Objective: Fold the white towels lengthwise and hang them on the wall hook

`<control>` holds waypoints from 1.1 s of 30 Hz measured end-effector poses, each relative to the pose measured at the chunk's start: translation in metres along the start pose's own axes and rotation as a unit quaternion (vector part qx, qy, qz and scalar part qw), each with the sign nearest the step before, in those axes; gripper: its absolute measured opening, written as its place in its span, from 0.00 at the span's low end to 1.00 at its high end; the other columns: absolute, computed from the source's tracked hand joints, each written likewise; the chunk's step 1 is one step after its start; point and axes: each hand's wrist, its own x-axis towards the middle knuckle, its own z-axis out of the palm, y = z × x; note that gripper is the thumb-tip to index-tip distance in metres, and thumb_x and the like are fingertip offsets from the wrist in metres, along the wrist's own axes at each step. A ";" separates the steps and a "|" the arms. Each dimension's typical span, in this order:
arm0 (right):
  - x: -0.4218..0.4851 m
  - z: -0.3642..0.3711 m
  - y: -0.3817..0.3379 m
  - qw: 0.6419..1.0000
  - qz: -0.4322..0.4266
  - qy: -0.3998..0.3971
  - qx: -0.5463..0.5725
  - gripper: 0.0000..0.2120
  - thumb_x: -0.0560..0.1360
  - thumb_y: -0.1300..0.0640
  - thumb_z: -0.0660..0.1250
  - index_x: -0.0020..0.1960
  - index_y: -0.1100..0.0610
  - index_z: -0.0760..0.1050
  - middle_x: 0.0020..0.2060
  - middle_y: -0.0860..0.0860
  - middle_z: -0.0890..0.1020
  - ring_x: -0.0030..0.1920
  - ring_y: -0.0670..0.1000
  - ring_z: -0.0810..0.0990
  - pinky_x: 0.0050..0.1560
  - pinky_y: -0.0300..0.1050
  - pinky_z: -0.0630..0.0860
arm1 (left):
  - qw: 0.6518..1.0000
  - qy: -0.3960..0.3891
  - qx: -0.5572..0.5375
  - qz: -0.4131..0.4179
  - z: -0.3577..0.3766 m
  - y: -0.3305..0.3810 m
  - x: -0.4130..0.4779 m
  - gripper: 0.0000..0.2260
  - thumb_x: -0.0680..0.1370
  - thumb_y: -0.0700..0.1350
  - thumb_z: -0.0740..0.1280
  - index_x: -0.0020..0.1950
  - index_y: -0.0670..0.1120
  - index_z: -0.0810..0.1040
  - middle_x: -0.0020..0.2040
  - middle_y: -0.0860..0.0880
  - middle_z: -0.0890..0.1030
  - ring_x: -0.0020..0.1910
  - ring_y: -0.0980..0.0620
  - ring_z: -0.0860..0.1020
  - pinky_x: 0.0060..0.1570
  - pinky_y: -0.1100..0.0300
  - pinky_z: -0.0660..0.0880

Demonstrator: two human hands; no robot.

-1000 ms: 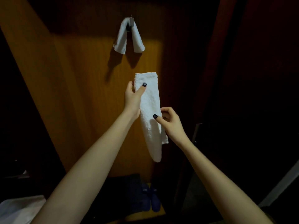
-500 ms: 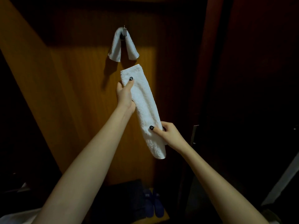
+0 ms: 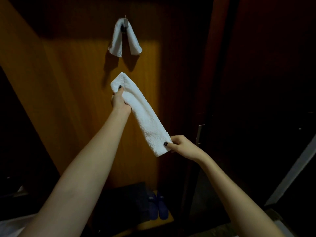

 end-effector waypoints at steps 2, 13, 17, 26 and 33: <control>-0.003 -0.002 0.002 0.999 -0.007 0.029 0.020 0.14 0.79 0.54 0.66 0.41 0.64 0.79 0.34 0.55 0.72 0.35 0.53 0.68 0.37 0.46 0.63 | 1.000 -0.002 -0.002 -0.005 -0.001 0.001 -0.001 0.18 0.79 0.48 0.66 0.67 0.42 0.72 0.61 0.40 0.78 0.57 0.40 0.79 0.59 0.42 0.75; -0.013 -0.034 0.015 0.932 -0.055 0.343 0.102 0.08 0.78 0.59 0.66 0.54 0.60 0.81 0.44 0.50 0.83 0.41 0.47 0.81 0.38 0.40 0.75 | 0.984 -0.104 0.123 0.071 -0.041 0.006 0.004 0.27 0.77 0.30 0.62 0.70 0.54 0.66 0.60 0.47 0.75 0.54 0.46 0.78 0.47 0.48 0.79; -0.022 -0.050 0.018 0.928 -0.087 0.353 0.078 0.13 0.78 0.59 0.66 0.63 0.56 0.78 0.54 0.46 0.81 0.54 0.42 0.79 0.48 0.36 0.77 | 0.951 -0.176 0.248 0.051 -0.066 0.001 0.005 0.28 0.75 0.29 0.61 0.64 0.60 0.72 0.59 0.47 0.77 0.48 0.49 0.81 0.36 0.55 0.80; -0.033 -0.084 0.008 0.979 -0.041 0.200 -0.007 0.07 0.72 0.55 0.74 0.48 0.49 0.79 0.49 0.49 0.82 0.51 0.52 0.80 0.52 0.51 0.77 | 0.931 -0.199 0.299 0.068 -0.083 0.008 0.011 0.12 0.77 0.33 0.65 0.48 0.51 0.76 0.38 0.53 0.84 0.34 0.57 0.82 0.27 0.65 0.76; -0.037 -0.076 -0.008 0.990 -0.025 0.083 -0.111 0.07 0.71 0.51 0.75 0.42 0.51 0.78 0.39 0.46 0.80 0.39 0.46 0.78 0.41 0.43 0.75 | 0.909 -0.183 0.357 0.107 -0.084 0.006 0.013 0.09 0.78 0.37 0.66 0.47 0.51 0.73 0.38 0.49 0.79 0.28 0.59 0.78 0.23 0.67 0.70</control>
